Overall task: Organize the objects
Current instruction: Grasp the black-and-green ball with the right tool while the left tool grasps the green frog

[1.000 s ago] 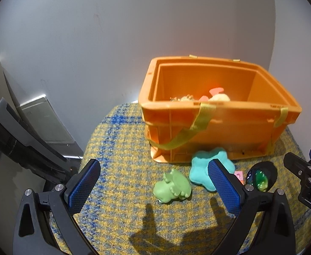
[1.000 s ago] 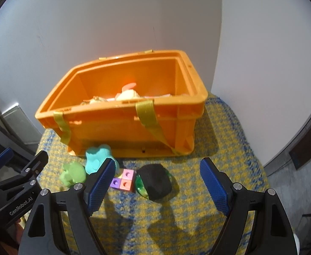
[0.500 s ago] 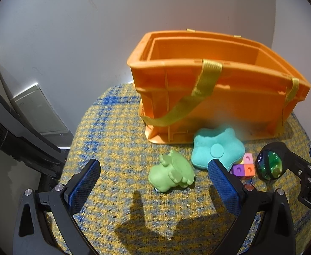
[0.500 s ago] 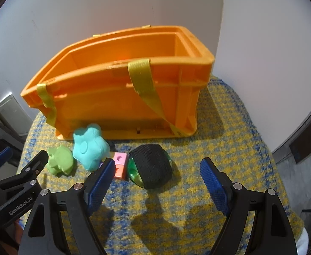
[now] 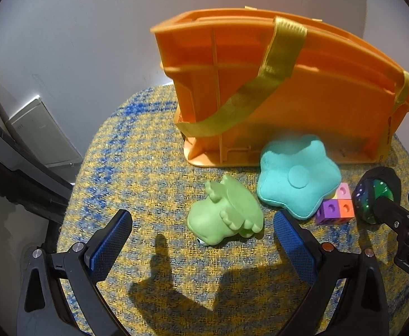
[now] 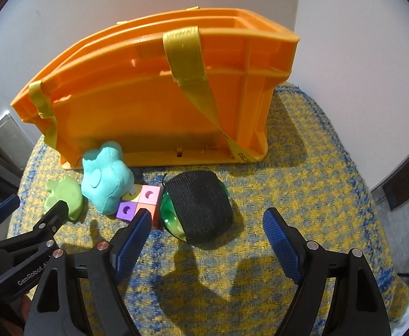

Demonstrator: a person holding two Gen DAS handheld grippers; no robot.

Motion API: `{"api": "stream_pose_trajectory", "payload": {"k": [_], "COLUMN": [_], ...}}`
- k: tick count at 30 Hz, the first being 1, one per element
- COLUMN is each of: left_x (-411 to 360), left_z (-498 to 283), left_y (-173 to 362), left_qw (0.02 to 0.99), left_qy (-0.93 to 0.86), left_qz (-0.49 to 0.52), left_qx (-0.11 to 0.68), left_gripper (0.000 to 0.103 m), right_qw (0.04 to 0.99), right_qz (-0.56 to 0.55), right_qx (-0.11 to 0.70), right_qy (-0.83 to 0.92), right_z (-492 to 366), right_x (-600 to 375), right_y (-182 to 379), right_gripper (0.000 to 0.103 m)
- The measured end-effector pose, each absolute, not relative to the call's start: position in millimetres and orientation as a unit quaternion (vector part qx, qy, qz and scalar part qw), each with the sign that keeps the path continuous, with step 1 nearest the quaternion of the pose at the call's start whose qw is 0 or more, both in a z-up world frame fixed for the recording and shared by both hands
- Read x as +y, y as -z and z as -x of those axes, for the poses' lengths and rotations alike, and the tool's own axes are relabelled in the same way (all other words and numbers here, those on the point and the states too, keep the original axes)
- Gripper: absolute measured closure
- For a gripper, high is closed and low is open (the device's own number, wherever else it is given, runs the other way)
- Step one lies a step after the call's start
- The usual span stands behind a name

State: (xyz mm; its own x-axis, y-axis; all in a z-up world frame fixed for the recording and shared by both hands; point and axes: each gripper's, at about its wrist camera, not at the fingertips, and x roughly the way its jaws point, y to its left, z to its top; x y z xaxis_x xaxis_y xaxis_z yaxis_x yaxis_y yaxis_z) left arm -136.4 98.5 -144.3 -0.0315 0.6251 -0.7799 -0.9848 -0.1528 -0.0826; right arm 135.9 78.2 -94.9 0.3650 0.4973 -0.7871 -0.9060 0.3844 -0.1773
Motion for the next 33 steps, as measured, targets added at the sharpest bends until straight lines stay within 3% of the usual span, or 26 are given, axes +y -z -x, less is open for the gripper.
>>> {"api": "stream_pose_trajectory", "payload": {"k": [12,17,21,33], "left_x": [111.8,115.2,116.1,108.0], "left_z": [133.5,133.1,125.0,122.3], "left_y": [167.6,171.9,172.1,158.6], "left_qw": [0.603,0.608,0.617,0.62], "left_qy": [-0.652,-0.642,-0.634,-0.641], "left_qz": [0.381,0.388,0.381,0.369], "left_qx": [0.259,0.259,0.269,0.262], "left_gripper": [0.002,0.018,0.039,0.04], "right_qw": [0.761,0.75,0.742,0.742], "right_qz": [0.316,0.312,0.314,0.31], "right_qx": [0.333,0.34,0.348,0.339], "right_qy": [-0.459,-0.474,-0.479,-0.489], "right_z": [-142.6,-144.6,-145.9,-148.4], "right_x": [90.2,93.2,94.8,86.3], "right_y": [108.4,111.9,115.1,104.1], "right_gripper": [0.022,0.026,0.041,0.043]}}
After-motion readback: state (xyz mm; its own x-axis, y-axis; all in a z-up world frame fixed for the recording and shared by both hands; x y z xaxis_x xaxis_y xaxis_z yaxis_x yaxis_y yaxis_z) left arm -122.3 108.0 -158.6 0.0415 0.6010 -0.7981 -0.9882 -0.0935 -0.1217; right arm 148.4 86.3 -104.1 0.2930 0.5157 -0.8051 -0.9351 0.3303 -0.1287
